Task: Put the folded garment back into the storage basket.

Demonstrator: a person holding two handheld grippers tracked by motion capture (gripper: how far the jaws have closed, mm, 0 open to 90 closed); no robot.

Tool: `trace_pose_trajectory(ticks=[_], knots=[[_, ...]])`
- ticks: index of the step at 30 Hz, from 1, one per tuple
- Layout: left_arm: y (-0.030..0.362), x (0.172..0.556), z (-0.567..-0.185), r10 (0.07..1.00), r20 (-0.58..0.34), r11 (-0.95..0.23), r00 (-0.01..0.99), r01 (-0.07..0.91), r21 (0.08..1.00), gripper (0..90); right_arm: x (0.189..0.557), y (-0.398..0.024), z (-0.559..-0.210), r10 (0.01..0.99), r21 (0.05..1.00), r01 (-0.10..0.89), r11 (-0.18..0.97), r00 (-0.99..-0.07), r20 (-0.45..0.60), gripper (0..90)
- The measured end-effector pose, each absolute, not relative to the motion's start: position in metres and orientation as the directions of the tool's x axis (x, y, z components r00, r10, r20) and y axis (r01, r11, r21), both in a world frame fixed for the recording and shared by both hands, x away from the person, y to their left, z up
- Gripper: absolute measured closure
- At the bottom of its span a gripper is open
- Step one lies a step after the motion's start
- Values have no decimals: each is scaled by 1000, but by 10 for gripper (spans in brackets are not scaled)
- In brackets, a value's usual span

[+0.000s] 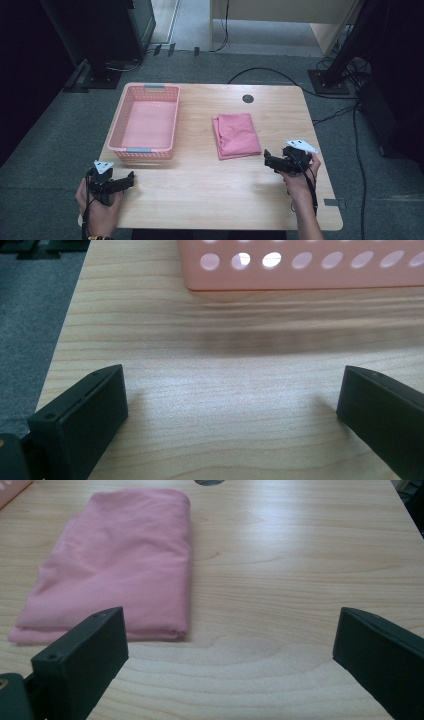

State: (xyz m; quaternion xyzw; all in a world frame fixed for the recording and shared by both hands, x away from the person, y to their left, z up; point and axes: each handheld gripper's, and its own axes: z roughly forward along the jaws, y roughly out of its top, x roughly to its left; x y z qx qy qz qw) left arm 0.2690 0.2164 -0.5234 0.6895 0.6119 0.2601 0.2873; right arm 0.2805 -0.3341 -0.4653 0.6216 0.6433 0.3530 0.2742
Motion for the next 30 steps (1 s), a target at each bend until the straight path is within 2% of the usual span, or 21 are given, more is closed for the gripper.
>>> trace_pose_trajectory(ticks=[30], knots=[[216,269,-523,993,6,-86,117,693,715,0,317,-304,-461,988,795,606,-2,-122,96,13]])
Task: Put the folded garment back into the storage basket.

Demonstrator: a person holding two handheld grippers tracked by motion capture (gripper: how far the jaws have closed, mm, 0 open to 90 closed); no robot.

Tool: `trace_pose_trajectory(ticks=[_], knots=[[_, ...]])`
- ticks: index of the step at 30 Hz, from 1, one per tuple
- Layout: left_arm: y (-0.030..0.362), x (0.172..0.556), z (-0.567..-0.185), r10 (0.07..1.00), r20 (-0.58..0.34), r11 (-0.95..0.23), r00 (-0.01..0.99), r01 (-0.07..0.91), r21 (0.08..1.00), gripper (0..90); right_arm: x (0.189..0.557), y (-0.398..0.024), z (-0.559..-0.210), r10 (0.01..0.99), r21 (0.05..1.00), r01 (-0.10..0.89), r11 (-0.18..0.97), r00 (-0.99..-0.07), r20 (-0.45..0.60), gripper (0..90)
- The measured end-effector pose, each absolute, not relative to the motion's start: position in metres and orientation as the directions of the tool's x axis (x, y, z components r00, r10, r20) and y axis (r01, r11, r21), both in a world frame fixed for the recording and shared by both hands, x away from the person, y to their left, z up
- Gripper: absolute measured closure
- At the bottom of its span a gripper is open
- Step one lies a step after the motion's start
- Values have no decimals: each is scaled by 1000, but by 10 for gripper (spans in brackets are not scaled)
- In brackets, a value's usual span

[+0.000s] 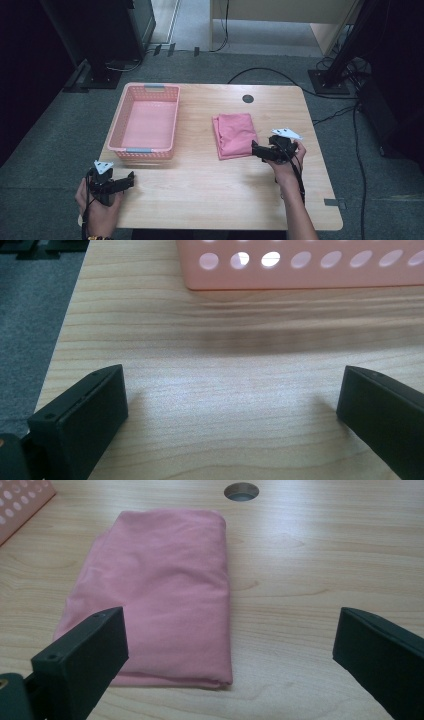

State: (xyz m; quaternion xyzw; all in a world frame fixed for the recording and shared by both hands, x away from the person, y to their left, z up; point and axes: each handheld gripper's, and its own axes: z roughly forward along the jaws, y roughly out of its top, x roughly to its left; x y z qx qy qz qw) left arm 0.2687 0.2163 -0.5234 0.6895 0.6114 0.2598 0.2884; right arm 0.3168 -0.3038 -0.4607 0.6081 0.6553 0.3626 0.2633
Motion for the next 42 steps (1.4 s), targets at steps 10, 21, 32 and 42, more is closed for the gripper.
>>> trace_pose_trajectory(ticks=[10,21,32,42], knots=[[216,269,-523,993,6,-86,117,693,715,0,329,-298,-461,986,790,613,-17,-120,114,13],[216,269,-523,993,6,-86,117,693,716,0,344,-288,-465,985,785,619,-25,-119,126,24],[216,269,-523,993,6,-86,118,693,715,0,356,-281,-471,981,769,637,-49,-113,156,24],[216,269,-523,993,6,-86,117,694,715,0,370,-274,-484,980,751,658,-55,-106,165,24]])
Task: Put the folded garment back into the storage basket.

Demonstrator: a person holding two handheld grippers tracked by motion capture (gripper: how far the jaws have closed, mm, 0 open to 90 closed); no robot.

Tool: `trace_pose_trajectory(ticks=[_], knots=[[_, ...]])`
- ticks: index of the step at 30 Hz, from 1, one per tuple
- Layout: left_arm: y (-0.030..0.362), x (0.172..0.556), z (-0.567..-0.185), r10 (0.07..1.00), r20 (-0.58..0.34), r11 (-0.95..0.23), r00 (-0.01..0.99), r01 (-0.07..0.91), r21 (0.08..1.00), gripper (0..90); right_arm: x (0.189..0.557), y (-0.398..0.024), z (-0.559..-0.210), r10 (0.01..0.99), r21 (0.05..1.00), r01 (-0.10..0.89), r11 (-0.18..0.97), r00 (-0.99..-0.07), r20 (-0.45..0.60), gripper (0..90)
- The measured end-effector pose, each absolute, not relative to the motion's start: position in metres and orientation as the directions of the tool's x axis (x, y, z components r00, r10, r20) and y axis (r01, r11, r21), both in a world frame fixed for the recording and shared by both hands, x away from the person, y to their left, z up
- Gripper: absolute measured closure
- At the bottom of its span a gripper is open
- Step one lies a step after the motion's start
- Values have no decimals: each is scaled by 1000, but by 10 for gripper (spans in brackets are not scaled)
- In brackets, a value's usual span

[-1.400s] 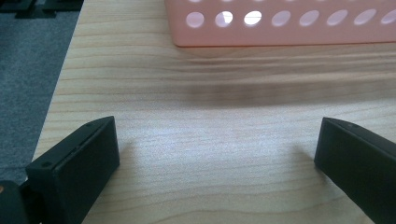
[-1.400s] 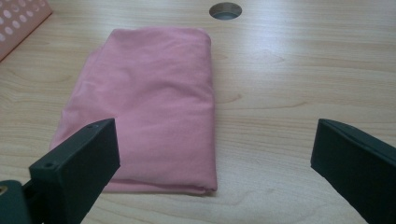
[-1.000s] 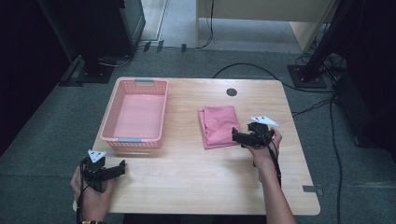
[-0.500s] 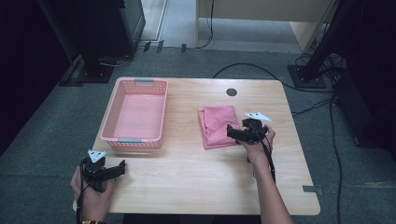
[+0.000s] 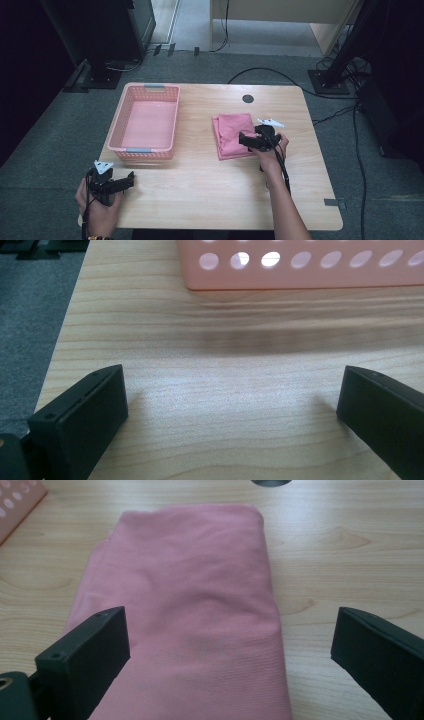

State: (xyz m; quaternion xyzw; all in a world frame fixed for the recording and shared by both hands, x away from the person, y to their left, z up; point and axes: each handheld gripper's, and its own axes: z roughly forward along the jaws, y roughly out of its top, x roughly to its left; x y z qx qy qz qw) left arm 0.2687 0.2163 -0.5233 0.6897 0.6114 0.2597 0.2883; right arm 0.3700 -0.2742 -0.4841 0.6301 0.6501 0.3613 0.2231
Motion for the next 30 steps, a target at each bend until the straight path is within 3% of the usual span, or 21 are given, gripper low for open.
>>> trace_pose_trajectory(ticks=[30], knots=[[216,269,-523,993,5,-86,117,694,715,0,401,-247,-522,992,729,683,-47,-57,117,41]])
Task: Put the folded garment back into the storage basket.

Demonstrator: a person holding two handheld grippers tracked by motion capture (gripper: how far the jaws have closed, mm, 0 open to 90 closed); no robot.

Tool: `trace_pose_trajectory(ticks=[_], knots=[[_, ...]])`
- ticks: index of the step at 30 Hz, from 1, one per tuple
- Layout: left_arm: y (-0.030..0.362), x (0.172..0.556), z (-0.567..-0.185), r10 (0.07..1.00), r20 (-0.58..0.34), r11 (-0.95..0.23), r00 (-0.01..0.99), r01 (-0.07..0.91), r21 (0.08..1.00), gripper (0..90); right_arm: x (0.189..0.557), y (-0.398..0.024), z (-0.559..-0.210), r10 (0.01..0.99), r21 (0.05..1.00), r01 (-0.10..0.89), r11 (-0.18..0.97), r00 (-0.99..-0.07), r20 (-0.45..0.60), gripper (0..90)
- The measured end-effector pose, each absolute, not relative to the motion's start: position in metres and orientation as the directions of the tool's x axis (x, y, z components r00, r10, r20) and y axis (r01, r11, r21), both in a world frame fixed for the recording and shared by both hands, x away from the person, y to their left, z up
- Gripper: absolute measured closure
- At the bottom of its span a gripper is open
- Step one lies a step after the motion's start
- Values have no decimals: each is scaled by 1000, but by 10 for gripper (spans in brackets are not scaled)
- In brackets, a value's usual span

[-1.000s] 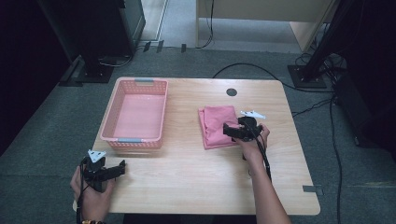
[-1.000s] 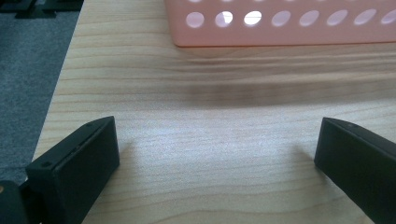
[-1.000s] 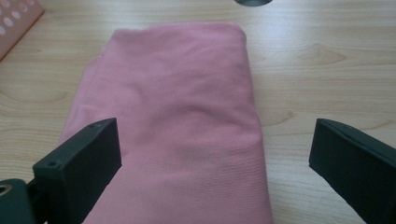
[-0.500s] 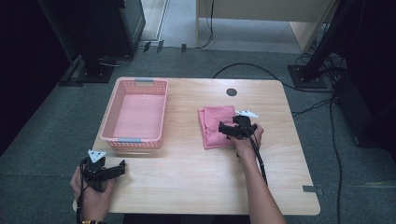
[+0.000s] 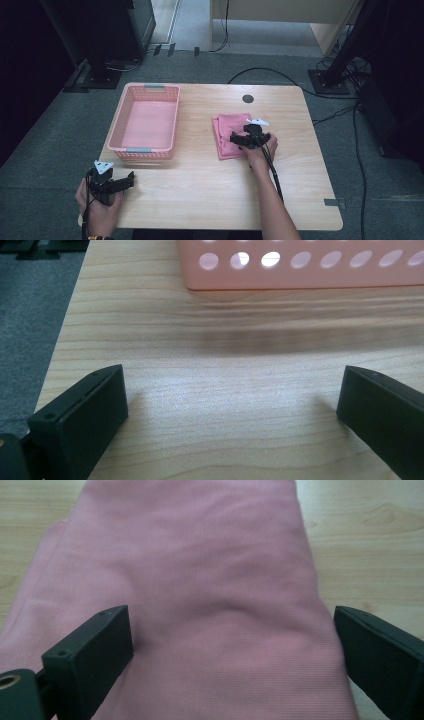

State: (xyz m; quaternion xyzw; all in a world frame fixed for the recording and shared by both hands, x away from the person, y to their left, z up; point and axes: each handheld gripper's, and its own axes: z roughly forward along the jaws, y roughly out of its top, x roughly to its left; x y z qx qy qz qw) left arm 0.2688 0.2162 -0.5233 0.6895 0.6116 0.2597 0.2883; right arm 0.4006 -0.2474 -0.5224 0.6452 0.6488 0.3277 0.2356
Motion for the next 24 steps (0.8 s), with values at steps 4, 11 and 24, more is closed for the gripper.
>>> trace_pose_trajectory(ticks=[4,11,24], knots=[[216,269,-523,993,6,-86,117,694,715,0,399,-244,-526,994,738,674,-39,-49,97,23],[216,269,-524,993,6,-84,114,693,716,0,396,-239,-526,996,737,674,-61,-3,86,37],[213,272,-524,998,4,-50,68,696,716,0,384,-239,-524,983,777,625,-72,-89,163,656]])
